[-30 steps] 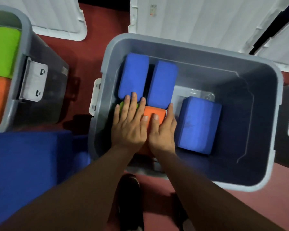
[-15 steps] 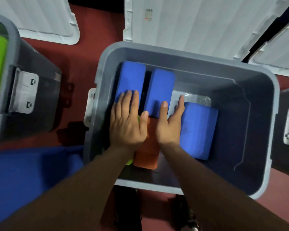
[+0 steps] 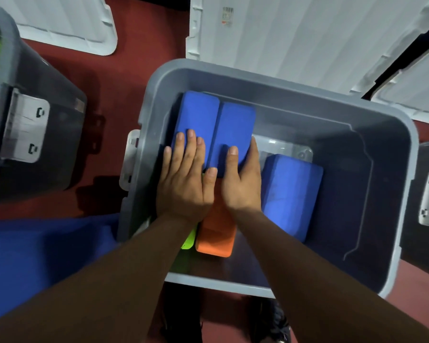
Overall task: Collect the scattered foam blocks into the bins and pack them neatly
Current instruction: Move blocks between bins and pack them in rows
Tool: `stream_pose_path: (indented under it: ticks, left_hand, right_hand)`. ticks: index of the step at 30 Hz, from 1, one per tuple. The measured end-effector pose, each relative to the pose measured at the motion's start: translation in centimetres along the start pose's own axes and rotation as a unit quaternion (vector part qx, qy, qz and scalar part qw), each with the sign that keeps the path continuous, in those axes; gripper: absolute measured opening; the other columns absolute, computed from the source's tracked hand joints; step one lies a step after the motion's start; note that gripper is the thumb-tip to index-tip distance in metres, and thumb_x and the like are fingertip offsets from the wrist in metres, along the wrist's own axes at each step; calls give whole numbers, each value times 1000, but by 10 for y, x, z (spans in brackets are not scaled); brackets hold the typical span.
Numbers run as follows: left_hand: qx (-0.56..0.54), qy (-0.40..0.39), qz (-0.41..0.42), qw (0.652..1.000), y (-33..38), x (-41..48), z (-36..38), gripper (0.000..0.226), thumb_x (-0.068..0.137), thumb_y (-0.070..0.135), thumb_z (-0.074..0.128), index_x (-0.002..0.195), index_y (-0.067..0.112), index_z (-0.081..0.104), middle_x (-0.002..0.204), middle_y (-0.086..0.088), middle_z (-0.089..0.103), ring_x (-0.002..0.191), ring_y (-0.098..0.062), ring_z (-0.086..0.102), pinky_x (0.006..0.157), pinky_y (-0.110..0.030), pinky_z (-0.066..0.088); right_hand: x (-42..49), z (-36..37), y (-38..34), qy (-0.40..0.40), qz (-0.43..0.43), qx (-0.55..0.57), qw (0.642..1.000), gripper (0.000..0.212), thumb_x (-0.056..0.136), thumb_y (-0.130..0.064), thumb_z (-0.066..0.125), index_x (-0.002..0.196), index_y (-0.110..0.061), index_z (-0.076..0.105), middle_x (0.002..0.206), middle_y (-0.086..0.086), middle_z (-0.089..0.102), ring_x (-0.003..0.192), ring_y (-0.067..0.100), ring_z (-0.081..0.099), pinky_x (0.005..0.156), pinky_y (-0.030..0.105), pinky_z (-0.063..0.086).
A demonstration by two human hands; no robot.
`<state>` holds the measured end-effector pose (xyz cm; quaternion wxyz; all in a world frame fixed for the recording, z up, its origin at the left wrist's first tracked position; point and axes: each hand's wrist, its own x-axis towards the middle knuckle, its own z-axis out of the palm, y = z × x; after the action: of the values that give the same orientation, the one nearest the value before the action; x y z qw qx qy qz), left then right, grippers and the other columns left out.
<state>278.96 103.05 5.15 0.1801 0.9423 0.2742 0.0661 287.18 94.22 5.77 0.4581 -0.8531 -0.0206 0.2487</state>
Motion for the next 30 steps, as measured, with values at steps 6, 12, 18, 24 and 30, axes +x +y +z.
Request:
stream_pose_path:
  ticks: [6,12,18,24,30]
  left_hand:
    - [0,17,-4,1000,-1,-1,0,67,106,40,11,153,2,38,163,-14,28,154,-29,20,124,-51,17]
    - [14,0,2,1000,-2,0,2,68,106,39,6,155,1,33,165,-16,24,155,-28,14,124,-53,16]
    - [17,6,8,1000,0,1,3,69,106,40,7,154,-2,33,164,-19,25,155,-30,17,124,-54,16]
    - [31,18,8,999,2,1,-2,68,108,43,13,152,-2,39,161,-21,31,152,-32,27,121,-55,23]
    - [-2,64,31,997,65,7,-14,59,104,42,34,139,-1,52,148,-24,46,134,-41,43,112,-49,29]
  right_hand:
    - [7,1,-12,-34,-68,-115,990,70,105,-53,37,162,-37,-1,171,-8,-7,155,9,8,118,26,23]
    - [6,-1,-20,-64,-58,-176,981,55,105,-57,27,153,-61,0,169,-12,-14,149,23,34,101,43,49]
    - [8,-4,-22,-72,-26,-176,981,53,105,-57,25,151,-64,0,170,-3,-6,151,24,29,105,46,46]
    - [1,-22,-16,-94,-37,-75,992,58,105,-55,30,156,-56,2,169,-2,-13,156,17,2,122,41,14]
    - [-9,-89,30,55,78,-27,995,60,106,-50,34,161,-34,14,164,7,15,149,23,22,119,42,20]
